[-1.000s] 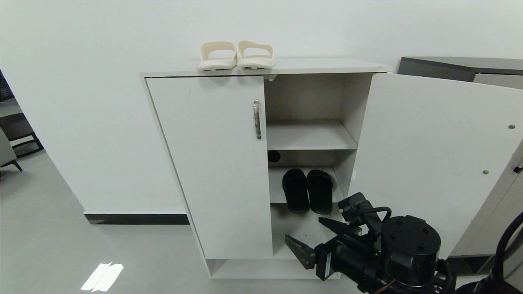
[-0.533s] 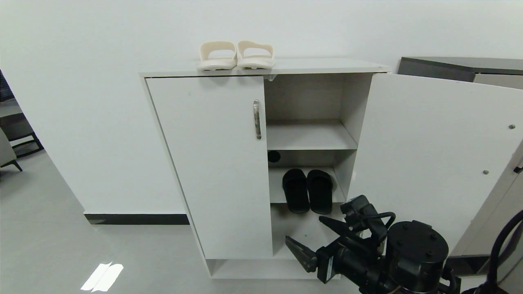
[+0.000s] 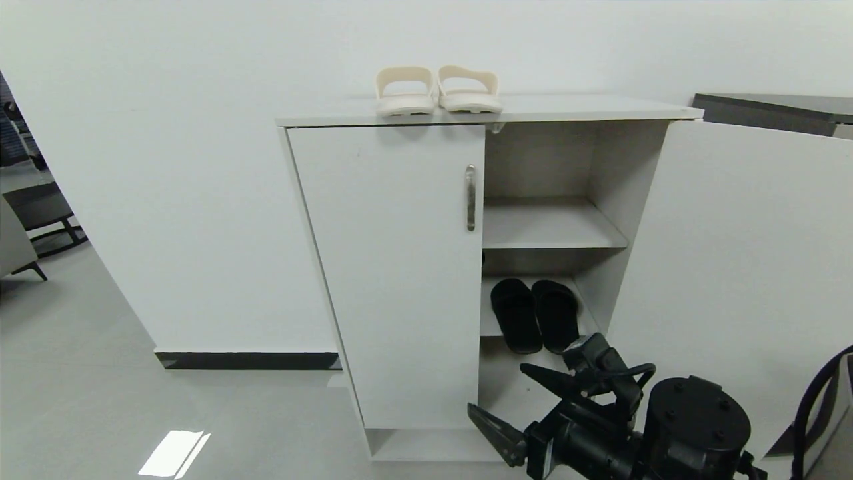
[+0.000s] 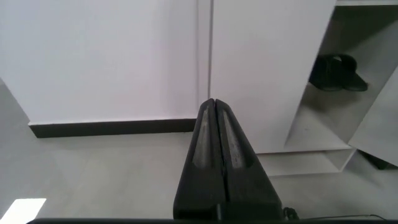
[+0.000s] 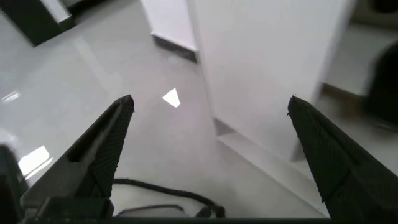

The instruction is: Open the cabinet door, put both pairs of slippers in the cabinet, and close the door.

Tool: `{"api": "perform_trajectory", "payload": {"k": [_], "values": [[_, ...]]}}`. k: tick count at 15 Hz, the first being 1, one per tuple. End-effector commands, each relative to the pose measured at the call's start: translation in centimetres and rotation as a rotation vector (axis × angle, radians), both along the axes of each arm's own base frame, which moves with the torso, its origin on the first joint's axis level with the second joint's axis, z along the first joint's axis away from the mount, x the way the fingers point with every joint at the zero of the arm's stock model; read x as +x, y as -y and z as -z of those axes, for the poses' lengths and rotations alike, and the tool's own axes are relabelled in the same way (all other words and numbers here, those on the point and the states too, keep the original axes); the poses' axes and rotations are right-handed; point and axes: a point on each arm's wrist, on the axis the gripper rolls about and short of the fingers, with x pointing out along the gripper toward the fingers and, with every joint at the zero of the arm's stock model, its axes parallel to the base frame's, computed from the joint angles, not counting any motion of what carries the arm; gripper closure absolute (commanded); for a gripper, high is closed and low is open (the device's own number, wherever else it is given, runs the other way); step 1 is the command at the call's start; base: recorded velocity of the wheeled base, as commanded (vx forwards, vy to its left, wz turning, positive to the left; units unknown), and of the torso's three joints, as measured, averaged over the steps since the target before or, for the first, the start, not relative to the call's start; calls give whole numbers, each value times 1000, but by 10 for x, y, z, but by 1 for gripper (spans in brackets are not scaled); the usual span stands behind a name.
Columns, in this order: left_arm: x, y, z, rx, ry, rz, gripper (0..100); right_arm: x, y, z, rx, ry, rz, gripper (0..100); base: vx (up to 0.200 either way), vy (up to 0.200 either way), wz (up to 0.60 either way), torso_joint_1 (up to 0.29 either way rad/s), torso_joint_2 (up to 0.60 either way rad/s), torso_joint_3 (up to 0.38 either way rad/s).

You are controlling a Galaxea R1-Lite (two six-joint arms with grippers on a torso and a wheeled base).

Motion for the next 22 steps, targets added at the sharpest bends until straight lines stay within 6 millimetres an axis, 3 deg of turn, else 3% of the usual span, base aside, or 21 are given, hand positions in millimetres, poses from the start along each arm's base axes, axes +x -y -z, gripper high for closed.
{"api": "perform_trajectory", "payload": {"k": [1, 6, 22], "values": [[0, 0, 0, 0, 0, 0, 100, -1, 2, 4, -14, -11, -11, 0, 0, 200, 0, 2, 2, 7], [0, 0, 0, 0, 0, 0, 100, -4, 7, 9, -41, -26, -40, 0, 0, 200, 0, 0, 2, 5], [0, 0, 0, -2, -2, -1, 100, -5, 10, 23, -91, -64, -61, 0, 0, 0, 0, 0, 0, 0]]}}
